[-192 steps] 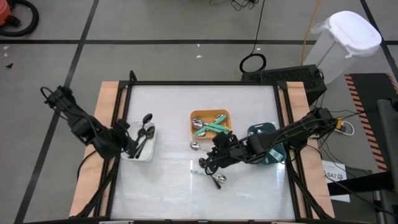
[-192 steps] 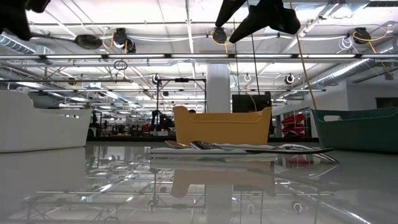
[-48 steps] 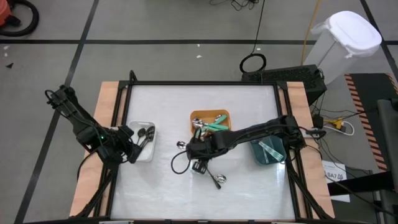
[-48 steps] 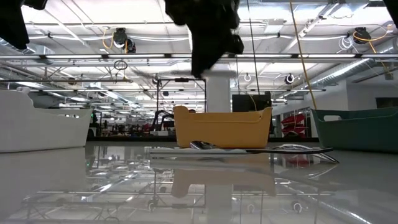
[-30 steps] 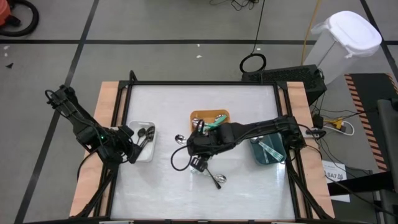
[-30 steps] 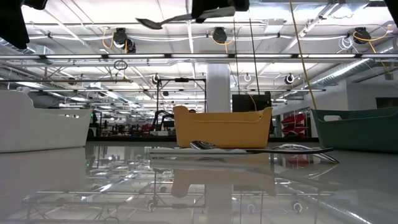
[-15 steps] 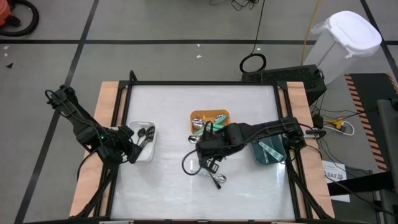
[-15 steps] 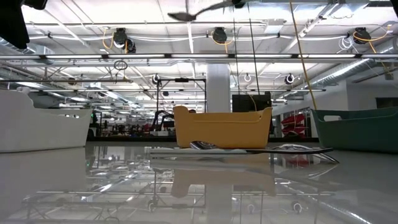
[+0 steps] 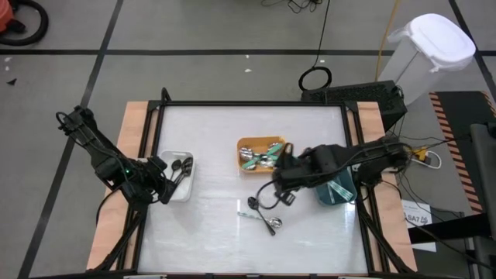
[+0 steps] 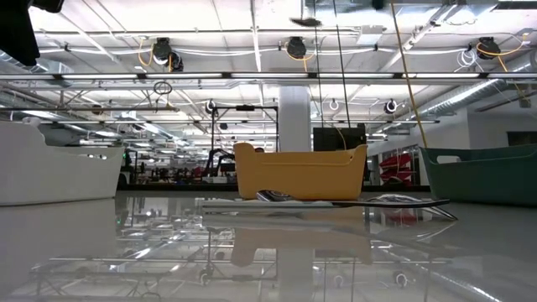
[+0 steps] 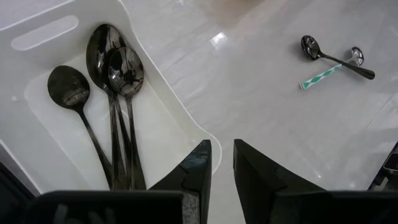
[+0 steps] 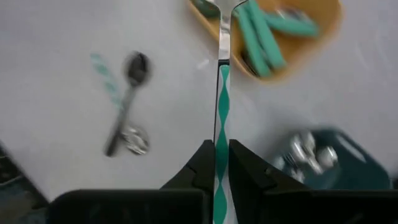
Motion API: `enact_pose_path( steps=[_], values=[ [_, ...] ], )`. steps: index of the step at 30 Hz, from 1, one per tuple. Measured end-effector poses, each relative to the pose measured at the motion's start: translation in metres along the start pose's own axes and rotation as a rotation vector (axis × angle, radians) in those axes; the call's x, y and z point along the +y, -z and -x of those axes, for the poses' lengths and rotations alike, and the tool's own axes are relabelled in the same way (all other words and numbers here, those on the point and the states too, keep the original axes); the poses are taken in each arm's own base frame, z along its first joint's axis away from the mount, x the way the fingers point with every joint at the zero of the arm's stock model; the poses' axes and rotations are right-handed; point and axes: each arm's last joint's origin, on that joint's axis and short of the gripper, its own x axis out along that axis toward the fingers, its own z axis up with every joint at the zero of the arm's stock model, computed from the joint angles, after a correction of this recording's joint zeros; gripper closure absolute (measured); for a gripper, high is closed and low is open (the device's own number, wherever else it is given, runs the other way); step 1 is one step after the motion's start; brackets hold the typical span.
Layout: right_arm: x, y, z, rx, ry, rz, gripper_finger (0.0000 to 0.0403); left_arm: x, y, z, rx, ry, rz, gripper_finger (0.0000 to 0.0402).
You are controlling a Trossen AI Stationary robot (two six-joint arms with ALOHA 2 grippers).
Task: Sort silverware by color (type)
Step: Put the white spoon into the blue bin, then put the black spoon into the white bin
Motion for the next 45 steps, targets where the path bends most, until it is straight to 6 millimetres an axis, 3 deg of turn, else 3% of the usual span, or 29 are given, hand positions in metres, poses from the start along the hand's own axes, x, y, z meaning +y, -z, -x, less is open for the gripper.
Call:
enact_pose_path(
  steps=[9, 20, 29, 40, 45],
  values=[
    [-0.054, 0.063, -0.026, 0.057, 0.024, -0.277, 0.0384, 0.0, 0.0, 0.0, 0.0, -0.001, -0.002, 0.0334],
    [-0.077, 0.117, -0.086, 0.144, 0.136, -0.451, 0.0372, 0.0, 0.0, 0.0, 0.0, 0.0, -0.001, 0.0334],
    [-0.085, 0.135, -0.123, 0.278, 0.179, -0.451, 0.037, -0.002, 0.0, 0.0, 0.001, 0.02, 0.012, 0.0334],
    [-0.089, 0.138, -0.124, 0.261, 0.232, -0.446, 0.0324, -0.005, 0.0, 0.0, 0.003, 0.043, 0.023, 0.0334],
    [-0.083, 0.133, -0.121, 0.235, 0.178, -0.495, 0.0297, -0.006, 0.0, 0.0, 0.004, 0.053, 0.028, 0.0334]
  ],
)
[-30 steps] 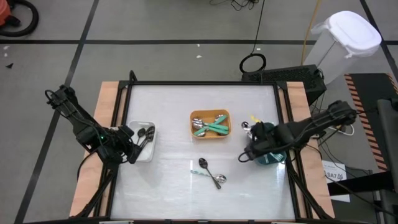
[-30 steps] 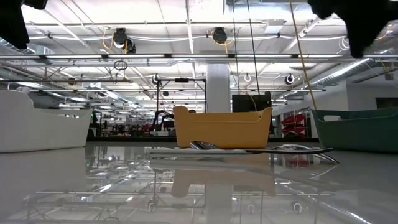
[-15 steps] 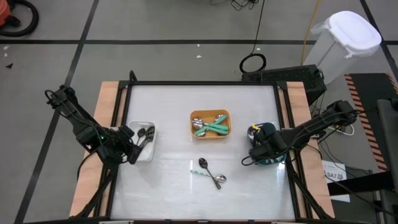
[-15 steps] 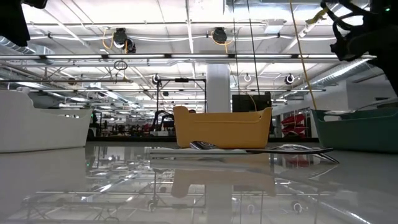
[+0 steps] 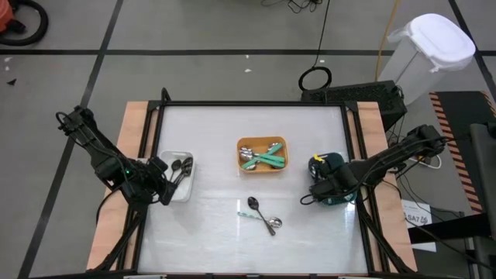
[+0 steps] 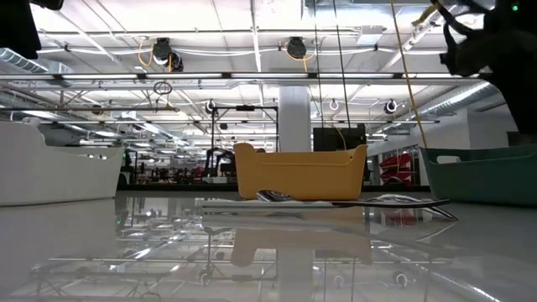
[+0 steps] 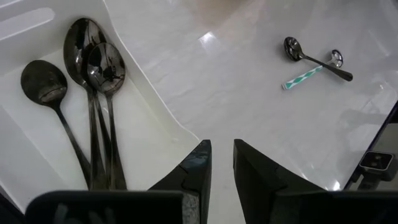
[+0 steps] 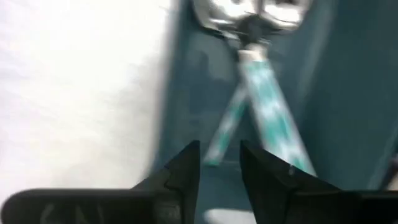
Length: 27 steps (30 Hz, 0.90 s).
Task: Sort silverware by color (type)
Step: Put the black spoon into the white bin
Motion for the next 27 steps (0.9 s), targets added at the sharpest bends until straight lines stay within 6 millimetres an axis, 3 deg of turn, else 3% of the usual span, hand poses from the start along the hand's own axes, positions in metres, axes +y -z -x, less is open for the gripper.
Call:
enact_pose_path(
  steps=[6, 12, 21, 27],
  values=[
    [0.023, -0.001, 0.026, -0.122, -0.238, -0.065, 0.0278, -0.001, 0.0, 0.0, -0.006, 0.008, 0.0, 0.0334],
    [0.061, -0.002, 0.04, -0.163, -0.392, -0.125, 0.0278, -0.001, -0.001, 0.0, -0.03, 0.009, -0.022, 0.0334],
    [0.13, -0.002, 0.047, -0.136, -0.379, 0.005, 0.0278, -0.001, -0.001, 0.0, -0.036, 0.014, -0.039, 0.0334],
    [0.165, -0.009, 0.038, -0.089, -0.376, 0.02, 0.0271, -0.001, -0.001, 0.0, -0.036, 0.015, -0.041, 0.0334]
  ],
)
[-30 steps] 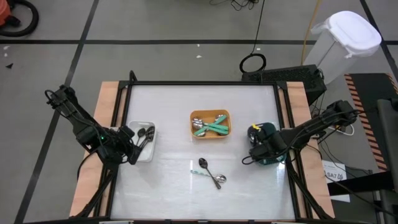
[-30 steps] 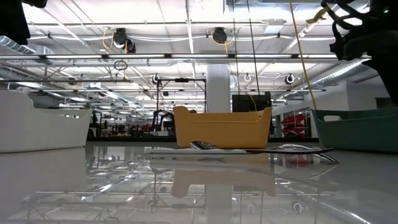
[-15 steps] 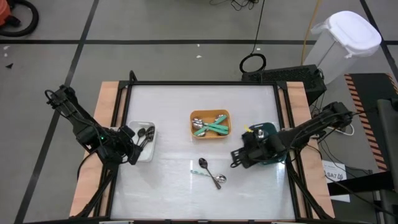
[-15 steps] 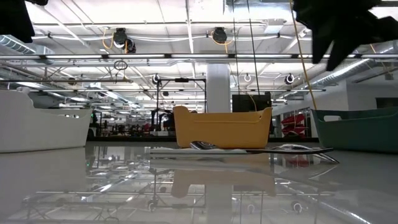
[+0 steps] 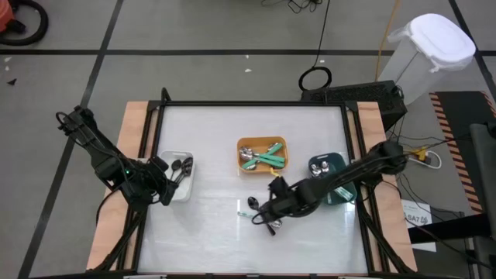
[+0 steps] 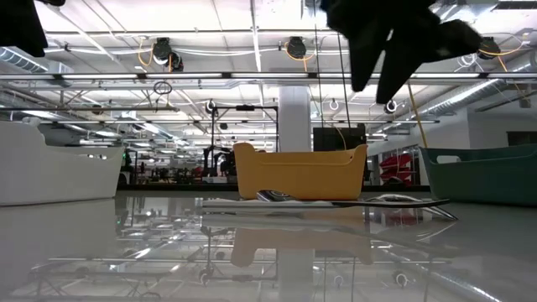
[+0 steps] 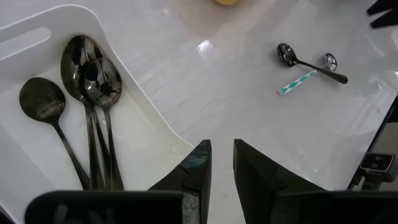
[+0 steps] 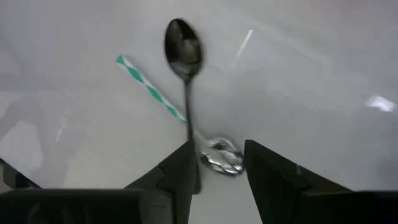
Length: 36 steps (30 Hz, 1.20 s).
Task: Sort silverware by color (type)
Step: Put the black spoon into the white bin
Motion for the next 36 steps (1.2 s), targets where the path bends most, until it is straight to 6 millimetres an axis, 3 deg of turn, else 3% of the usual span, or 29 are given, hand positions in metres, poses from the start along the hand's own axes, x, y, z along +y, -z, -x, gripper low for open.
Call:
enact_pose_path(
  steps=[7, 17, 28, 36],
  values=[
    [0.018, -0.008, -0.032, 0.036, -0.05, 0.016, 0.0249, 0.0, 0.0, 0.0, 0.0, 0.001, -0.007, 0.0334],
    [0.021, -0.017, -0.07, 0.033, -0.002, 0.121, 0.0236, 0.0, 0.0, 0.0, 0.001, 0.001, -0.006, 0.0334],
    [0.024, -0.018, -0.083, 0.021, -0.015, 0.17, 0.0236, 0.0, 0.0, 0.0, 0.0, 0.0, -0.006, 0.0334],
    [0.025, -0.017, -0.104, 0.048, -0.006, 0.182, 0.0236, 0.0, 0.0, 0.0, 0.0, 0.0, -0.004, 0.0334]
  ],
)
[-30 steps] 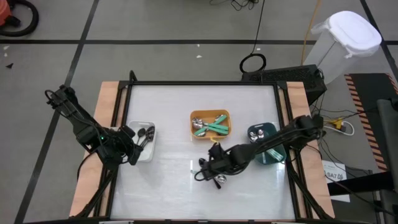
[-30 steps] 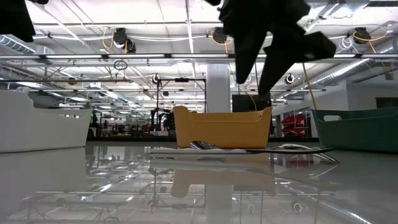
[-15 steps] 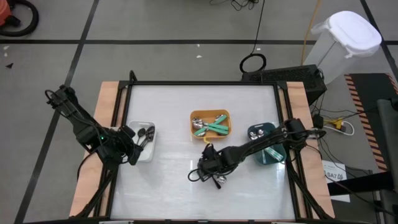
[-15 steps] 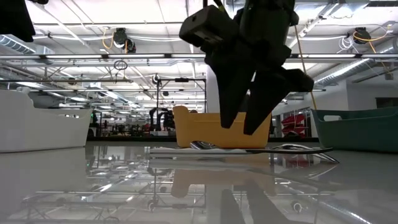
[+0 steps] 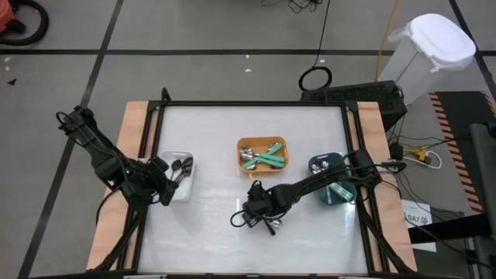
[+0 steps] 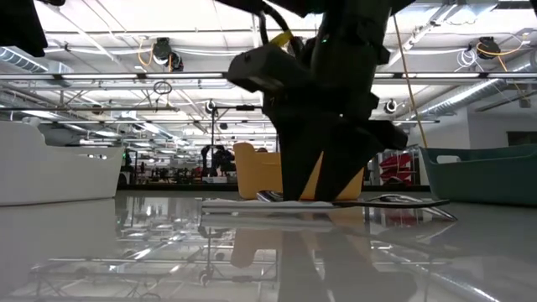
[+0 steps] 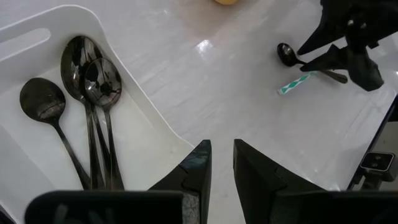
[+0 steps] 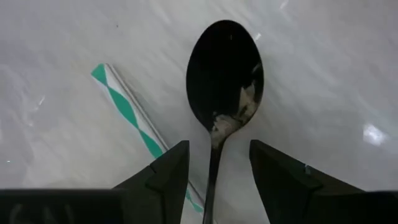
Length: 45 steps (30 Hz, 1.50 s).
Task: Sort silverware by color (type)
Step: Put the black spoon into the white bin
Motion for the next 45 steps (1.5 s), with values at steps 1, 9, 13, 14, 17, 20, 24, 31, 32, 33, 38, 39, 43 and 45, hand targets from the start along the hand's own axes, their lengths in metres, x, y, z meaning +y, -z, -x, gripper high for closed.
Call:
enact_pose_path(
  steps=[1, 9, 13, 14, 17, 20, 24, 31, 32, 33, 38, 39, 43, 45],
  values=[
    [0.001, 0.0, -0.005, 0.003, 0.0, -0.001, 0.0237, 0.0, 0.0, 0.0, 0.0, 0.0, 0.002, 0.0334],
    [-0.001, 0.001, -0.013, 0.033, 0.018, 0.005, 0.0299, -0.003, 0.002, -0.004, 0.0, -0.022, -0.006, 0.0334],
    [-0.002, 0.002, -0.014, 0.033, 0.03, 0.004, 0.0354, -0.007, 0.004, -0.008, 0.0, -0.024, -0.006, 0.0334],
    [-0.002, 0.002, -0.015, 0.032, 0.031, 0.005, 0.0369, -0.008, 0.005, -0.008, 0.0, -0.02, -0.003, 0.0334],
    [-0.001, 0.002, -0.015, 0.028, 0.022, 0.006, 0.0393, -0.013, 0.007, -0.011, 0.0, -0.01, 0.002, 0.0334],
    [0.0, 0.001, -0.013, 0.022, 0.012, -0.004, 0.0388, -0.016, 0.008, -0.014, 0.0, -0.007, -0.001, 0.0334],
    [0.001, 0.0, -0.004, 0.004, -0.01, -0.005, 0.0396, -0.021, 0.011, -0.018, 0.0, 0.0, -0.007, 0.0334],
    [0.005, -0.004, 0.019, -0.078, -0.067, -0.046, 0.0402, -0.025, 0.014, -0.025, 0.0, -0.03, -0.028, 0.0334],
    [0.006, -0.005, 0.019, -0.092, -0.082, -0.054, 0.0403, -0.025, 0.014, -0.025, 0.0, -0.029, -0.028, 0.0334],
    [0.008, -0.005, 0.021, -0.102, -0.098, -0.061, 0.0403, -0.025, 0.014, -0.025, 0.0, -0.028, -0.027, 0.0334],
    [0.022, -0.008, 0.039, -0.155, -0.262, -0.076, 0.0402, -0.026, 0.014, -0.025, 0.0, -0.017, -0.021, 0.0334],
    [0.023, -0.009, 0.043, -0.163, -0.288, -0.078, 0.0402, -0.027, 0.014, -0.025, 0.0, -0.012, -0.018, 0.0334],
    [0.032, -0.014, 0.059, -0.226, -0.41, -0.098, 0.0402, -0.032, 0.014, -0.025, -0.003, 0.038, -0.017, 0.0334],
    [0.037, -0.017, 0.072, -0.267, -0.49, -0.117, 0.0402, -0.036, 0.014, -0.025, -0.007, 0.077, -0.029, 0.0334]
  ],
)
